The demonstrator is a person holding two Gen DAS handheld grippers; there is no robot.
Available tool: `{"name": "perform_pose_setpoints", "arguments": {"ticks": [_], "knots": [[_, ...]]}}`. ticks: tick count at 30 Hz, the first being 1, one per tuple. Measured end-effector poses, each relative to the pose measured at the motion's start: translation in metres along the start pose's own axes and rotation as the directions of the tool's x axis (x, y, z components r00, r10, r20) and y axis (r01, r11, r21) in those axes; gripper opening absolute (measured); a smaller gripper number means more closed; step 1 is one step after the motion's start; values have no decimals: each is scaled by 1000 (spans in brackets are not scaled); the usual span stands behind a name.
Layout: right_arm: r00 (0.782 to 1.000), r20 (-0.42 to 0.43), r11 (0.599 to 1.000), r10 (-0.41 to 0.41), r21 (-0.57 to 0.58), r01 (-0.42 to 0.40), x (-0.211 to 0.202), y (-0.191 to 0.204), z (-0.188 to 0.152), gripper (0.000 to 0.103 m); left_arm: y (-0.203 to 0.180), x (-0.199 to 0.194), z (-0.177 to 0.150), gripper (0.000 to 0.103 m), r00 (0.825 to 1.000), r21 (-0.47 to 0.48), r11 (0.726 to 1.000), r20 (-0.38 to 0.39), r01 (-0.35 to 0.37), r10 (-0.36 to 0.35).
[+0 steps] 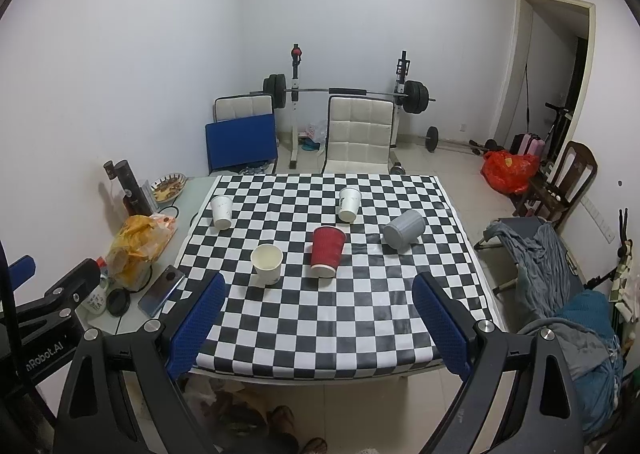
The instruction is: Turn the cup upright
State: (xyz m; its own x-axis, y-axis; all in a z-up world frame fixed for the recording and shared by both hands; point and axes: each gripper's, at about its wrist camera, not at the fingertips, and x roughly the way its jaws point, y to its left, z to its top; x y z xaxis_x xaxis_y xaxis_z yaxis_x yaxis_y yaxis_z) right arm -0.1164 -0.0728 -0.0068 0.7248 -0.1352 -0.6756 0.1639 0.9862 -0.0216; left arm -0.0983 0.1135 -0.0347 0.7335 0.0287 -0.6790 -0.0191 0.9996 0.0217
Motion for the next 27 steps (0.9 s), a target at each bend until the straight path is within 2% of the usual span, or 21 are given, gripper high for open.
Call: {"name": "perform_pose_setpoints", "arguments": {"ticks": [27], "knots": [[1000,11,1000,10,-5,-10,-1,9,0,96,3,-4,1,102,1000,-10,1000,7,-29,30]]}}
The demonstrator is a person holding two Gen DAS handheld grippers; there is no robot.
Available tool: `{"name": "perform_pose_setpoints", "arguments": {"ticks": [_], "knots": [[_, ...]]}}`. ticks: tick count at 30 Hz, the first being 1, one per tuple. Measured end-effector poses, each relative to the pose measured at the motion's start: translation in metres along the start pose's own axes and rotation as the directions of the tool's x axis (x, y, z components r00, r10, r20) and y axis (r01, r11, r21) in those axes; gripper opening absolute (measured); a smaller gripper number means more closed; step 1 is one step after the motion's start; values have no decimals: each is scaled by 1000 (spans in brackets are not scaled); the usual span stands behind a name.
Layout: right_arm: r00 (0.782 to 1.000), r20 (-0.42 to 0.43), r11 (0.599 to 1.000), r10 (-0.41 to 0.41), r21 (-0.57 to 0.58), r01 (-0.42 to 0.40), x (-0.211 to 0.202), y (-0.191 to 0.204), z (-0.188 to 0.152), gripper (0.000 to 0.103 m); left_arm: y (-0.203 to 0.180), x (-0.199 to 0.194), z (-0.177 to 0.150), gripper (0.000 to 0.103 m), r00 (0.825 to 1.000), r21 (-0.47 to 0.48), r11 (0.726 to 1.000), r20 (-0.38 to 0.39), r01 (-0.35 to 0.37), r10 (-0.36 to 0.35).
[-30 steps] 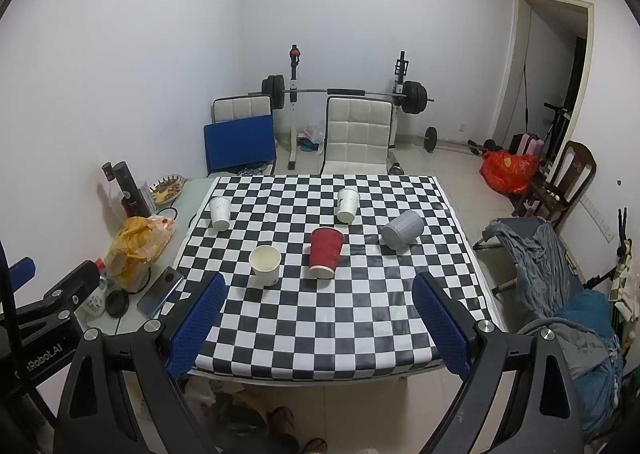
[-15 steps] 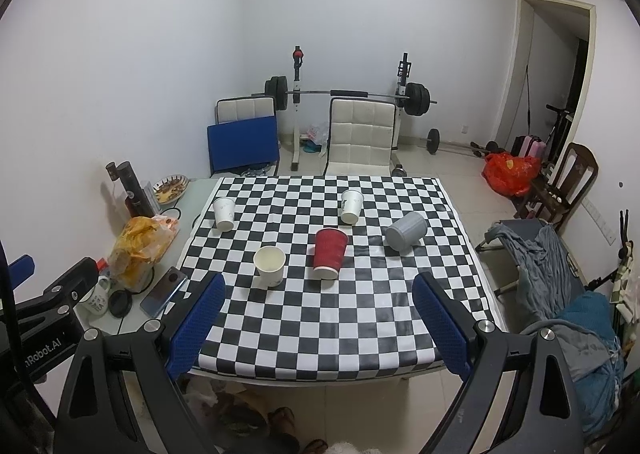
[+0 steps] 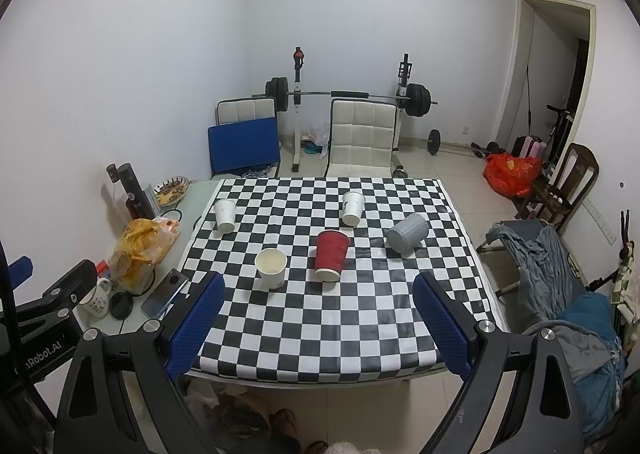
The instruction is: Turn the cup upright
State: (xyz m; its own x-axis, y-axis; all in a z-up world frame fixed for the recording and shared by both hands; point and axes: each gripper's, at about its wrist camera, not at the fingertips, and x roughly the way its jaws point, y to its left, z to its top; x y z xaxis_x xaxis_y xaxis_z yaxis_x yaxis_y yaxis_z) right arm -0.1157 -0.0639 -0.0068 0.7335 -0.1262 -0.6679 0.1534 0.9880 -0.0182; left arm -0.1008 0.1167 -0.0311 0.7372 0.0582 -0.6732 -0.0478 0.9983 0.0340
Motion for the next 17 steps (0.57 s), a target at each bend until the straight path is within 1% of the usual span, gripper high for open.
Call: {"name": "perform_pose_setpoints", "arguments": {"ticks": [11,17], "knots": [[1000,-3,1000,3,3,-3,2,1,0,96,2,1,-1,102,1000,-5,1000,-5,-2,2],[1000,-5,1000,6,5,-6,5,1,-1,96,6,2,-8,102,1000,-8,1000,-6,2,-3]]}}
